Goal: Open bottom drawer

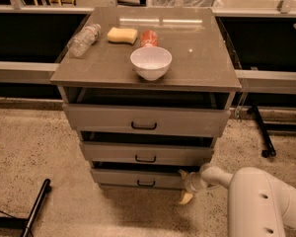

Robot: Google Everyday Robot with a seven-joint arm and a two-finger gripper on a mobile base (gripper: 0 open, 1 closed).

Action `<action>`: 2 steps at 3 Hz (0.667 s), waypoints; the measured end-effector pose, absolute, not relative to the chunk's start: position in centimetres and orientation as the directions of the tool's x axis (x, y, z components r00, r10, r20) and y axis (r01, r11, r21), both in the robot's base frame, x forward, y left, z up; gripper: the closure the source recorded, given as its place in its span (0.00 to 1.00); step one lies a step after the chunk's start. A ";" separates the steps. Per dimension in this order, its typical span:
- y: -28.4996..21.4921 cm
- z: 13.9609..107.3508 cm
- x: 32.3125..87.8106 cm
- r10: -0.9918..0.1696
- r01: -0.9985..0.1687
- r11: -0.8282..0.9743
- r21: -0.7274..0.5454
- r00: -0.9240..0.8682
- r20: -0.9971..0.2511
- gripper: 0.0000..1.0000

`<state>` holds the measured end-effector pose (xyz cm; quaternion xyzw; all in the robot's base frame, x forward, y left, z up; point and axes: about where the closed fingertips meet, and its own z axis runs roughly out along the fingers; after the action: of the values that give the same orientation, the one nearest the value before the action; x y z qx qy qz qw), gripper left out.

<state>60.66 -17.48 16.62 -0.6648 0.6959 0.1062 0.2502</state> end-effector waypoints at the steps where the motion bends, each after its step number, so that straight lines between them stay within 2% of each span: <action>1: -17.5 16.6 60.7 -0.872 -0.978 0.094 -0.185 0.009 -0.489 0.41; 2: -17.5 16.6 60.7 -0.872 -0.978 0.094 -0.185 0.009 -0.489 0.64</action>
Offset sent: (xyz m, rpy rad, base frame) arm 0.0000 0.0000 0.0000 0.0000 0.0000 0.0000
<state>60.65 -17.47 16.62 -0.6648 0.6958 0.1063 0.2502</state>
